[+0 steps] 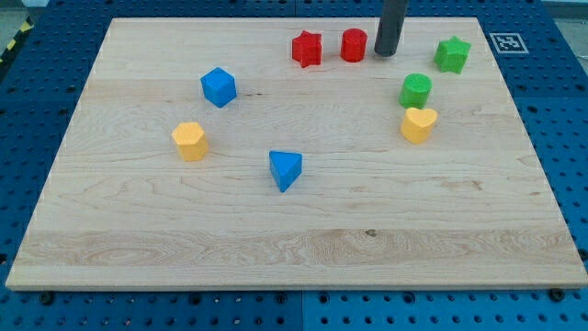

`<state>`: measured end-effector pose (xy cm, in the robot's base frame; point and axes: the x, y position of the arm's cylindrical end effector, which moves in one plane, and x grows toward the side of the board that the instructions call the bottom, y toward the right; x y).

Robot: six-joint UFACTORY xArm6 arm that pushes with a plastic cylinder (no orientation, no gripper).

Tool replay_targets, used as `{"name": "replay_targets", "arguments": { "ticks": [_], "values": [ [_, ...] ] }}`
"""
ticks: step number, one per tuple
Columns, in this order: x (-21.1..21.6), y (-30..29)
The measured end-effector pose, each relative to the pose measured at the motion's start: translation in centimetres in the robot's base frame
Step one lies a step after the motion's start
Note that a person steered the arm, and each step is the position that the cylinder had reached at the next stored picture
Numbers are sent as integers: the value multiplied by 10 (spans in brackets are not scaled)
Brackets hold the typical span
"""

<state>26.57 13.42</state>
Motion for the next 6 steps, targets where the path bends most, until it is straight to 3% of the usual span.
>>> {"name": "replay_targets", "arguments": {
  "ticks": [2, 3, 6],
  "values": [
    [-23, -7],
    [-23, -38],
    [8, -68]
  ]
}}
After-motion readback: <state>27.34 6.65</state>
